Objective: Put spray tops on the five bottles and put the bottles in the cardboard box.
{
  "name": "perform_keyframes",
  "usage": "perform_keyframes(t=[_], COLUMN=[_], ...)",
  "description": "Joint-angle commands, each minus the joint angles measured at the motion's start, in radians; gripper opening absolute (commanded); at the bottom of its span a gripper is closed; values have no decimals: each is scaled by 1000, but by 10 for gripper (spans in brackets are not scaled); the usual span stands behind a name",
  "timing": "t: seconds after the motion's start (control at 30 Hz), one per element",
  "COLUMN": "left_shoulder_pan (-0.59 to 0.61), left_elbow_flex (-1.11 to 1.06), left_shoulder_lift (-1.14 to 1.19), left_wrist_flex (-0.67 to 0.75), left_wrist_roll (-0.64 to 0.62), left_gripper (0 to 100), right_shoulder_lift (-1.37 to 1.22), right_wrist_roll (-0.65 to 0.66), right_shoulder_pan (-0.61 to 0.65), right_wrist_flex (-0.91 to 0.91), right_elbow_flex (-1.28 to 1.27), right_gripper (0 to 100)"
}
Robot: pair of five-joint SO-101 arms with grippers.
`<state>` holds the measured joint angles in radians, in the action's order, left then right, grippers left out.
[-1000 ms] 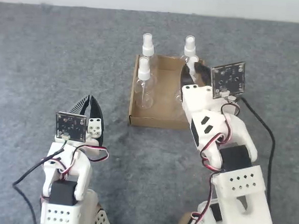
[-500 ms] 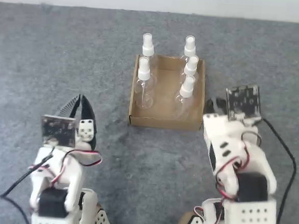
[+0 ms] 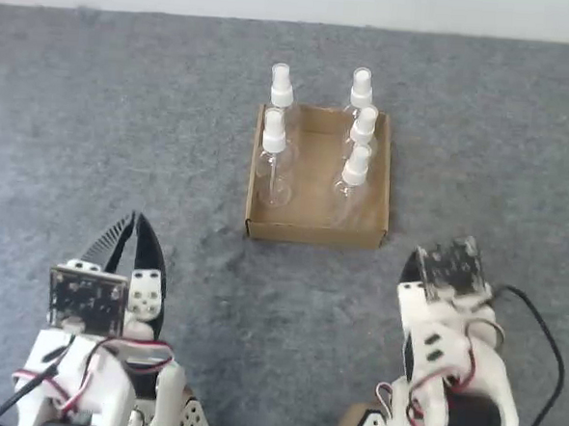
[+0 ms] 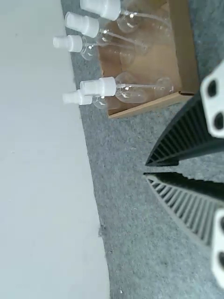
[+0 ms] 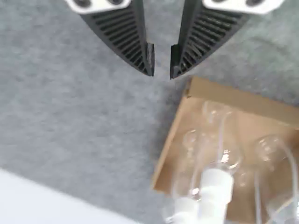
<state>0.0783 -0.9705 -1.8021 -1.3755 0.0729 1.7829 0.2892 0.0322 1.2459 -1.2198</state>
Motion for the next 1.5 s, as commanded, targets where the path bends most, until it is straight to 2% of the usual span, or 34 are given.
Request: perform_keyframes(t=[0.0,0.27,0.47,0.63,0.83,0.97,1.17,1.23,1.37,1.47], left_shoulder_pan=[-18,-18,-17,110,273,311,290,255,212,233], left_elbow_flex=[93,56,-25,-220,-553,-713,-714,-714,-714,-714], left_shoulder_lift=[-14,-15,-15,-15,-15,-15,-17,-17,-18,-18], left_wrist_flex=[-137,-221,-141,28,325,436,344,269,109,114], left_wrist_roll=[12,15,15,9,-49,-61,-61,-61,-58,-58], left_gripper=[12,12,12,12,11,11,11,11,11,11], right_shoulder_lift=[21,38,36,36,36,35,28,28,28,28], right_wrist_roll=[17,17,17,17,15,8,8,8,14,15], right_shoulder_pan=[-76,-107,-110,-108,-108,-104,-104,-101,-142,-211], right_wrist_flex=[8,7,4,5,-70,-64,-8,54,62,62], right_elbow_flex=[6,-152,-216,-245,-459,-462,-463,-463,-463,-463], right_gripper=[7,7,7,7,7,7,7,7,7,7])
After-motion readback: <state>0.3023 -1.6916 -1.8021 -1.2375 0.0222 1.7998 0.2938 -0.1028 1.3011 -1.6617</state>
